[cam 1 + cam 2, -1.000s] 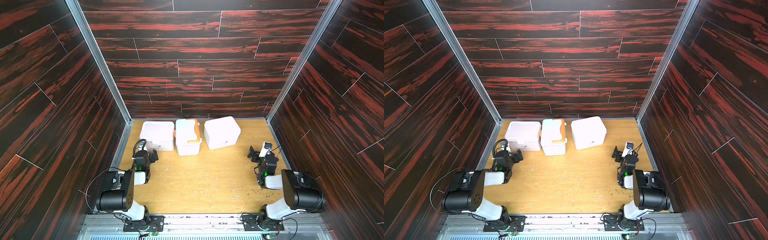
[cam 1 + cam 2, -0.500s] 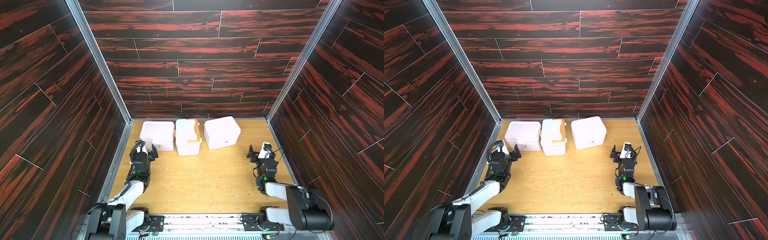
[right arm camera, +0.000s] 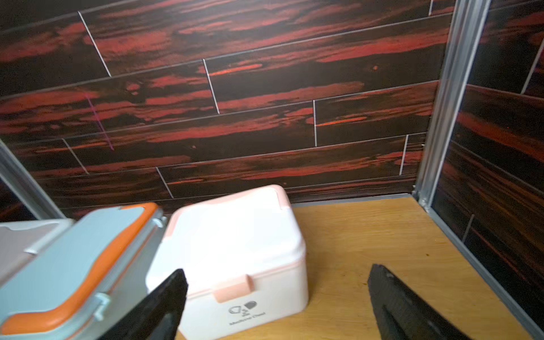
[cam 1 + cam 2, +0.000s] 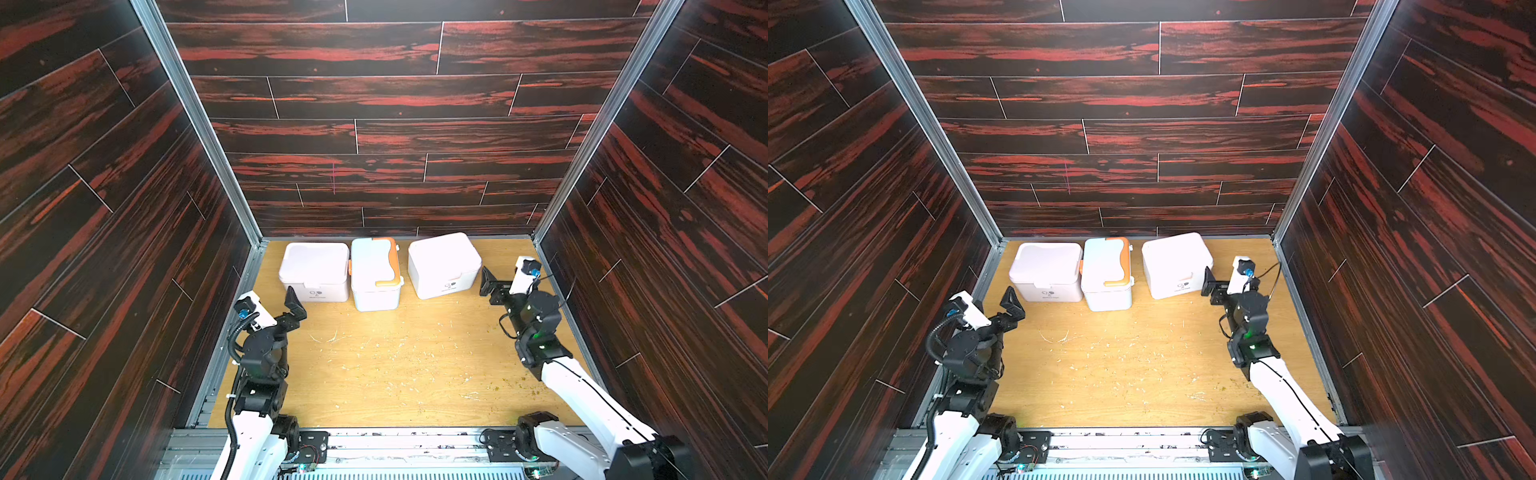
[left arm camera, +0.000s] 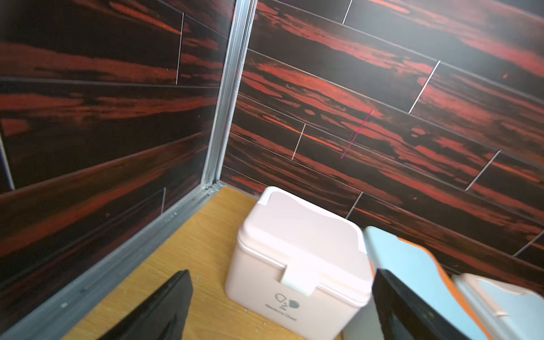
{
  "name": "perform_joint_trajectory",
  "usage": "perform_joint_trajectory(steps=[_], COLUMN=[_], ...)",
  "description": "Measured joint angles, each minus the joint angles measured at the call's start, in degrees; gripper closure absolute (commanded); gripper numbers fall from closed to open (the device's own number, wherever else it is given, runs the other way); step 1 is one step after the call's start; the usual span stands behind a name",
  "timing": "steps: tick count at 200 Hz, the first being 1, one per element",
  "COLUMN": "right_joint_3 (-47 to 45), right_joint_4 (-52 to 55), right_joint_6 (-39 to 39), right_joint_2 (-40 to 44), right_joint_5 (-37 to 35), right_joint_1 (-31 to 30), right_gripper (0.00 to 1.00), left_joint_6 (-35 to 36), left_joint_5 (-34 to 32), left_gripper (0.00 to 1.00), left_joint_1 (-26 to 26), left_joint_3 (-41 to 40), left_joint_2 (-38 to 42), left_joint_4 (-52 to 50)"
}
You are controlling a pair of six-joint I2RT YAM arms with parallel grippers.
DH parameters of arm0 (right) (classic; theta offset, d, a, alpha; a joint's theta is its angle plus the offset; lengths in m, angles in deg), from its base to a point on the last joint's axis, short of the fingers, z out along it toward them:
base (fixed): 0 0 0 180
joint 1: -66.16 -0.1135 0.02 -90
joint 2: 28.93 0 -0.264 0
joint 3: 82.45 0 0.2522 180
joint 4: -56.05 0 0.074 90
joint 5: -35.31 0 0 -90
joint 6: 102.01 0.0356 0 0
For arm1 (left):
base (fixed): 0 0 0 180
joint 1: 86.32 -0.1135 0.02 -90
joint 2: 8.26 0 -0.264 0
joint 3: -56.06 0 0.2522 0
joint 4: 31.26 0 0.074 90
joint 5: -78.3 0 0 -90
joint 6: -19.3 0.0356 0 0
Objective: Open first aid kits and take out gauze
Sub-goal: Move the first aid kit to the center of the board.
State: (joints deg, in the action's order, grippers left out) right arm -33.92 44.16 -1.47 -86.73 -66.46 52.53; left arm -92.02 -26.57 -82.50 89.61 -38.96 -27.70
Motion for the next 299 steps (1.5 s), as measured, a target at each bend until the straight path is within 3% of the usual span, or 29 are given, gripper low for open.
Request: perform_joint_trajectory(steps=[52,120,208,265,280,299], right_joint_3=[13.9,28.0,76.5,123.3,126.4,120.4], right_joint_4=[16.6,26.2,47.8,66.8,68.9,67.7], right_joint_6=[8.6,9.6,2.1,-2.1,-2.7,-3.3], right_joint_2=[-7.0,-17.9,-55.3,-83.9,-86.4,-85.9], right_joint_5=[5.4,16.2,16.8,16.9,16.9,16.9], right_joint_1=[0.0,0.1,0.5,0.8,0.9,0.9], right_gripper=[0.01,0.05,0.06,0.06,0.07,0.07], left_joint_6=[-5.1,-5.0,-9.1,-9.1,-9.1,-9.1], left_joint_5=[3.6,17.5,16.7,15.9,16.0,16.4], left_gripper=[0.00,0.00,0.00,0.00,0.00,0.00], left_joint_1=[0.0,0.0,0.1,0.1,0.1,0.1], left_joint_3=[-1.9,5.5,5.2,1.5,1.5,1.5], left_joint_2=[-1.5,-7.3,-12.1,-10.5,-10.1,-10.0], left_joint_4=[-4.7,-11.1,-11.4,-10.2,-9.8,-9.6])
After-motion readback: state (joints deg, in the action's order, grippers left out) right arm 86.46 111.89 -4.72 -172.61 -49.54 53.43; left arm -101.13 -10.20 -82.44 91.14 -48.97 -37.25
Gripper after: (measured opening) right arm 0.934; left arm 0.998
